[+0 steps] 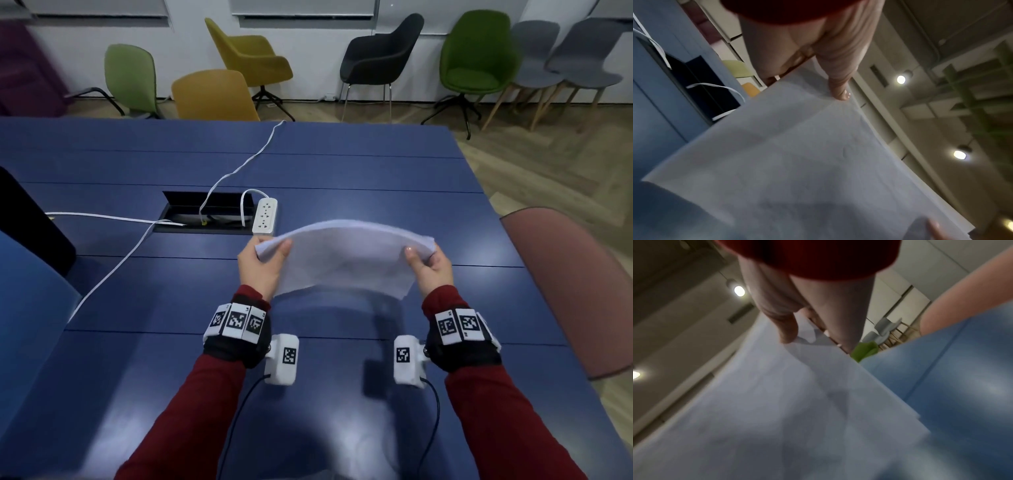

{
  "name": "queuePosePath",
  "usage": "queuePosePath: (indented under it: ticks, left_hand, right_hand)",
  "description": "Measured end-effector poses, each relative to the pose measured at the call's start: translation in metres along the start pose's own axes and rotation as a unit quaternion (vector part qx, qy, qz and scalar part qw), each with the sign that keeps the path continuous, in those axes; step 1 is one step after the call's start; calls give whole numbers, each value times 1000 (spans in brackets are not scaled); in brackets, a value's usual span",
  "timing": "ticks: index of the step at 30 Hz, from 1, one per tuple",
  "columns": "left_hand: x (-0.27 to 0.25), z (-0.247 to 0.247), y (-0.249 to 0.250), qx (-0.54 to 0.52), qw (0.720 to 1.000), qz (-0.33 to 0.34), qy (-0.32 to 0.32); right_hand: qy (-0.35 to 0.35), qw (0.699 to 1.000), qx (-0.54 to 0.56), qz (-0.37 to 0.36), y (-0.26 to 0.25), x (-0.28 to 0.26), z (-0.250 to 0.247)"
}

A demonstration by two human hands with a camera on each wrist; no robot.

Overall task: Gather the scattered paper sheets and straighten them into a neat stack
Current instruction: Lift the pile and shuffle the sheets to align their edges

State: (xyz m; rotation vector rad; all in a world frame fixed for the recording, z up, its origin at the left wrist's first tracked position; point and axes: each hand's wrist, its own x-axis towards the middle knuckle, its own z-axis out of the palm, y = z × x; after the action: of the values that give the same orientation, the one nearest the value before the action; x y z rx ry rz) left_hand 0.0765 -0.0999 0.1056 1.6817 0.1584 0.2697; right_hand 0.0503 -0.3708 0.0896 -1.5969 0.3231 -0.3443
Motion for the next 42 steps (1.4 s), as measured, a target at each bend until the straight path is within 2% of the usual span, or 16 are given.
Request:
queuePosePath:
  ticks: [4, 7, 13, 17, 19, 21, 22, 23, 25, 27, 30, 35, 39, 41, 42]
  left_hand:
    - [-5, 0, -22, 54, 998, -11, -28]
    - [-3, 0, -25, 49, 999, -16, -14]
    - [11, -5, -28, 60, 998, -14, -30]
    - [18, -11, -30, 102, 995, -9, -9]
    - [20, -11, -24, 230, 972, 38, -23]
    - [16, -1, -5, 373, 914, 129, -88]
    - [13, 7, 9, 397, 894, 167, -126]
    - [10, 15, 24, 382, 889, 190, -165]
    - [7, 28, 47, 279, 906, 212, -237]
    - [2, 38, 66, 177, 922, 198, -280]
    - [-1, 46, 81, 145, 924, 191, -298]
    - [4, 51, 69, 183, 932, 183, -253]
    - [16, 36, 64, 125, 967, 131, -179]
    - [24, 23, 65, 67, 982, 100, -147]
    - [25, 17, 64, 41, 985, 89, -143]
  right_hand:
    - [3, 999, -26, 26, 20, -2, 1]
    - [22, 998, -46, 31, 25, 5, 0]
    - [-7, 999, -32, 21, 27, 4, -3]
    - [-3, 998, -66, 0, 25, 3, -8]
    - [-13, 996, -79, -34, 7, 3, -4]
    - [-50, 990, -96, -87, -21, 2, 7]
    - [-73, 984, -115, -117, -37, 1, 14]
    - [-92, 975, -141, -142, -52, -1, 20]
    - [-109, 957, -202, -179, -76, -3, 30]
    - [-110, 940, -254, -200, -94, -8, 36]
    - [-107, 924, -291, -222, -111, -11, 38]
    - [-115, 907, -331, -232, -120, -15, 36]
    - [-103, 885, -428, -150, -103, 0, 14]
    - [-84, 897, -420, -112, -93, 7, -3]
    - [-82, 918, -373, -106, -90, 8, -7]
